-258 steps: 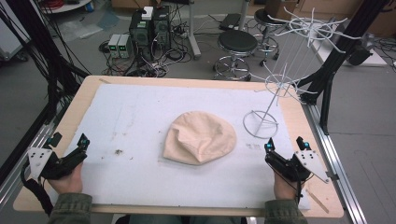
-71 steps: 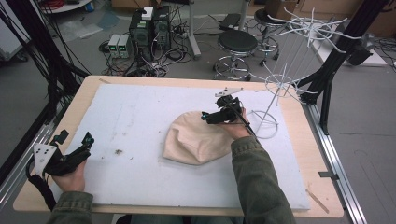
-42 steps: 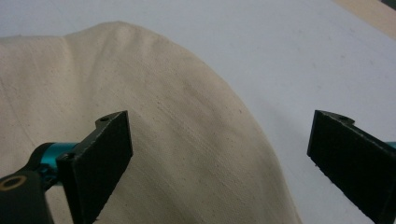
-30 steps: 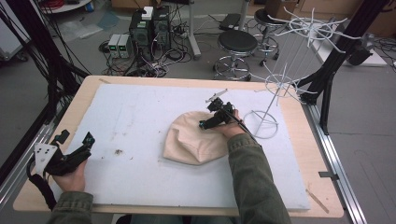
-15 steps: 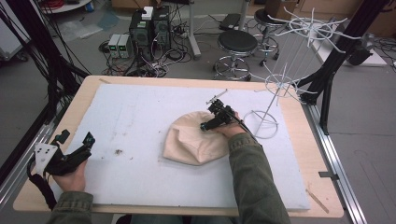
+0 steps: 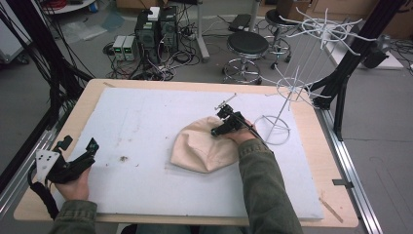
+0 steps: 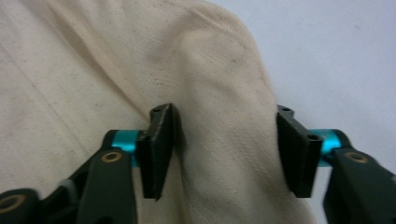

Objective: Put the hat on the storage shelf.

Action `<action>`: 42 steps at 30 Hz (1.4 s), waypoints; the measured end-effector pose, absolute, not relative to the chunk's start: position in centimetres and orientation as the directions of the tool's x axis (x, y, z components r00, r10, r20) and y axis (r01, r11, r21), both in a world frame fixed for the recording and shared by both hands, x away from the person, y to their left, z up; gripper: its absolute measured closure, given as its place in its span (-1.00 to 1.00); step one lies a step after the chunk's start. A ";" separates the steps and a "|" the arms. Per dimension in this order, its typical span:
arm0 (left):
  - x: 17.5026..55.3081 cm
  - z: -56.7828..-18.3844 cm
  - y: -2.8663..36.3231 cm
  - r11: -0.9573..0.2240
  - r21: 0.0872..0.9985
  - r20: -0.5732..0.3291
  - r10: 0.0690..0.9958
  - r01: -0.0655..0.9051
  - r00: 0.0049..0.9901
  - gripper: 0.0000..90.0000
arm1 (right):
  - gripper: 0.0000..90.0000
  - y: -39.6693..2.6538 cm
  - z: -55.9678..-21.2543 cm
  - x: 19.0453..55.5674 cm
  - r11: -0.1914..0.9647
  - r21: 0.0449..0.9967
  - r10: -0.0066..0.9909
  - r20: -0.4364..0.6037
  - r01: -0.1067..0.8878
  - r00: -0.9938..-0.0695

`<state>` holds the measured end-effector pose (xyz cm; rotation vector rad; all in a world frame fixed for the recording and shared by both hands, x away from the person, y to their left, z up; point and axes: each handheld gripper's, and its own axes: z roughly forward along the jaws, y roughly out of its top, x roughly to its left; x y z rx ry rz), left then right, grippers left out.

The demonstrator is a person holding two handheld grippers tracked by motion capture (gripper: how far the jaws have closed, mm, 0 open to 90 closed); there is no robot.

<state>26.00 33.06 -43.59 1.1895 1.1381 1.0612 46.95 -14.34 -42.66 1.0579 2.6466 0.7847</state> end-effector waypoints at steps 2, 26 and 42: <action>26.0 -43.6 33.1 0.084 0.996 -0.081 0.988 -0.015 0.131 -0.61 | 0.16 -14.4 -42.5 46.9 0.611 0.533 0.685 0.015 0.586 -0.728; 26.0 -43.6 33.1 0.088 0.996 -0.086 0.987 -0.015 0.132 -0.61 | 0.75 -14.3 -41.2 46.0 0.620 0.553 0.728 -0.143 0.556 -0.670; 26.0 -43.6 33.1 0.091 0.996 -0.088 0.987 -0.016 0.132 -0.61 | 0.75 -14.8 -40.8 45.4 0.585 0.560 0.755 -0.111 0.587 -0.646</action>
